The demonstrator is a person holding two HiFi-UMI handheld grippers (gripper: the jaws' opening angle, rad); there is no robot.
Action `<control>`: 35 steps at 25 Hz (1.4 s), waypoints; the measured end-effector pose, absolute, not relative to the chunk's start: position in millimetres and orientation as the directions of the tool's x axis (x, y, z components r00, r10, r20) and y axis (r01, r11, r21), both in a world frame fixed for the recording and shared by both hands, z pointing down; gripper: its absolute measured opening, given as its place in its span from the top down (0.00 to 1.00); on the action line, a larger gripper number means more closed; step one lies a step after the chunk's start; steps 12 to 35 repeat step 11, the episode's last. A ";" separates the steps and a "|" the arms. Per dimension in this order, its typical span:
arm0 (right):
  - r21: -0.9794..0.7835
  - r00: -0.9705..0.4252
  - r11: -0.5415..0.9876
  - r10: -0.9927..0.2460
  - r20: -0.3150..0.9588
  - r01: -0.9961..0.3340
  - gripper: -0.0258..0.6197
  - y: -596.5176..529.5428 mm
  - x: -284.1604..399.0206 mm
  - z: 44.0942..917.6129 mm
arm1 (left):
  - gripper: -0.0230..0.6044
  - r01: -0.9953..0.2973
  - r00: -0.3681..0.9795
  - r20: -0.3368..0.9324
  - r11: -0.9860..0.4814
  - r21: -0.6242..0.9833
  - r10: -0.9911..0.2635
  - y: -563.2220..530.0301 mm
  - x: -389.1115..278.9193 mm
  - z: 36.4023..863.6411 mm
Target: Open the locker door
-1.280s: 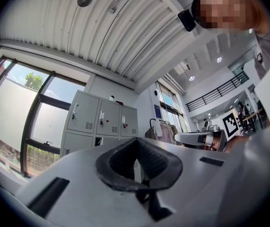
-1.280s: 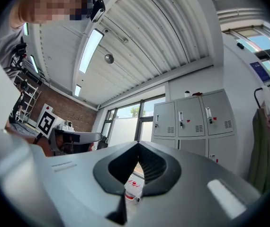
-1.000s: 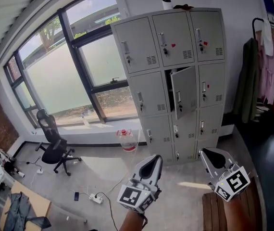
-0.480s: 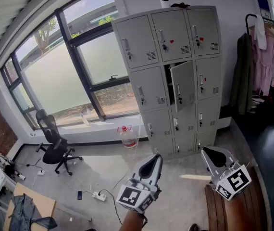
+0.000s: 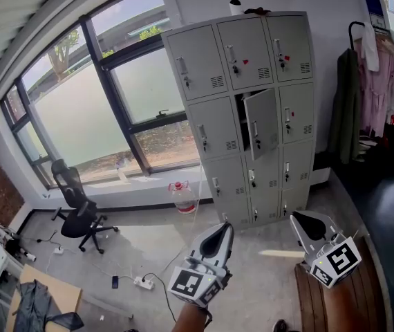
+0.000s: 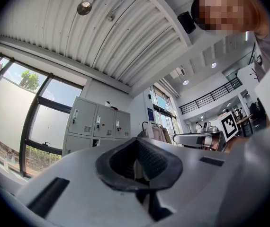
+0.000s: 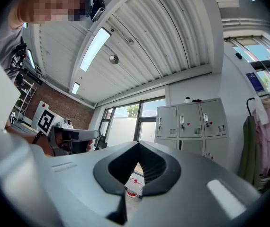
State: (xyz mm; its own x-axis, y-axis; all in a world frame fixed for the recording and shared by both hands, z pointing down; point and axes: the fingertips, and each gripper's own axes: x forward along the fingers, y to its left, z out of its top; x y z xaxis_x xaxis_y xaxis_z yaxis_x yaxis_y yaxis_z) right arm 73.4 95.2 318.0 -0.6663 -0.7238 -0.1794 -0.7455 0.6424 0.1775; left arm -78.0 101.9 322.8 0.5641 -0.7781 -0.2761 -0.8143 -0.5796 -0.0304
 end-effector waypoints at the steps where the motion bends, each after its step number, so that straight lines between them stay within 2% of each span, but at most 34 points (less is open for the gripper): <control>1: 0.178 -0.665 0.641 -0.725 -0.179 -0.746 0.97 96.7 73.5 318.1 | 0.96 -0.813 0.565 -0.276 -0.581 -0.029 -0.777 103.1 -78.0 323.3; 35: 0.177 -0.664 0.640 -0.727 -0.175 -0.748 0.97 103.3 68.8 318.3 | 0.96 -0.812 0.568 -0.269 -0.583 -0.030 -0.778 108.8 -82.4 323.7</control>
